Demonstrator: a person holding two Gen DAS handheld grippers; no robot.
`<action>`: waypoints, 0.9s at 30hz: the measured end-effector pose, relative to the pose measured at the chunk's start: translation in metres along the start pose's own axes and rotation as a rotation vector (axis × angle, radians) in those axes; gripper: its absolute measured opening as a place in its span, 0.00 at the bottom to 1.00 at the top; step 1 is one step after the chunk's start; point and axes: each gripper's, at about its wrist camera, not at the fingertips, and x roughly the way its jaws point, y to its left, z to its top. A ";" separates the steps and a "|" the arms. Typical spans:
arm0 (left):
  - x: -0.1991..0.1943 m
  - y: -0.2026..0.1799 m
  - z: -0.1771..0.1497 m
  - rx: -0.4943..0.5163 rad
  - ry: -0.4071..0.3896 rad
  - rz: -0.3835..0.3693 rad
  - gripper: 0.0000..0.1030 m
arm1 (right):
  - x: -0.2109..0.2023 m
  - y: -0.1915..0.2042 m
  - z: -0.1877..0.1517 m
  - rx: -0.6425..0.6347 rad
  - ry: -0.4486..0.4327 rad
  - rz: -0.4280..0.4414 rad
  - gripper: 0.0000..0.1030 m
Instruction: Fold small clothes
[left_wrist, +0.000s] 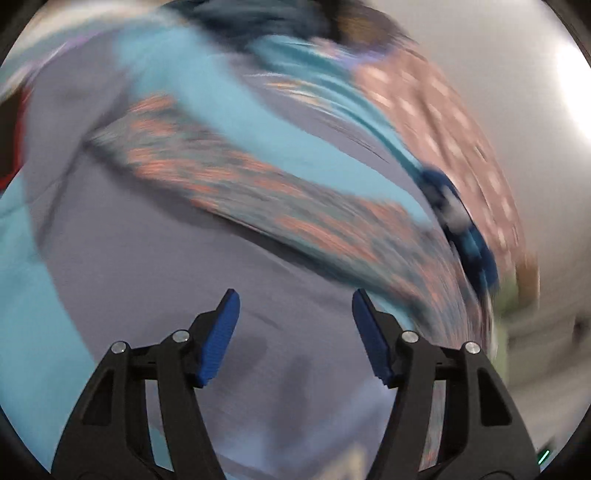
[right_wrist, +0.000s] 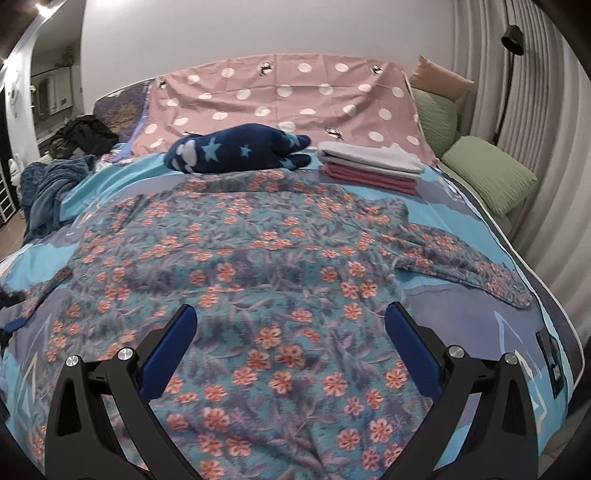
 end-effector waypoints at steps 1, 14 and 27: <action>0.004 0.026 0.016 -0.093 -0.016 0.015 0.61 | 0.002 -0.002 0.001 0.004 0.001 -0.005 0.99; 0.060 0.113 0.101 -0.359 -0.131 0.010 0.06 | 0.022 -0.004 0.010 0.009 0.016 -0.036 0.99; 0.024 -0.219 0.016 0.510 -0.072 -0.377 0.04 | 0.033 -0.012 0.014 0.045 0.026 -0.026 0.99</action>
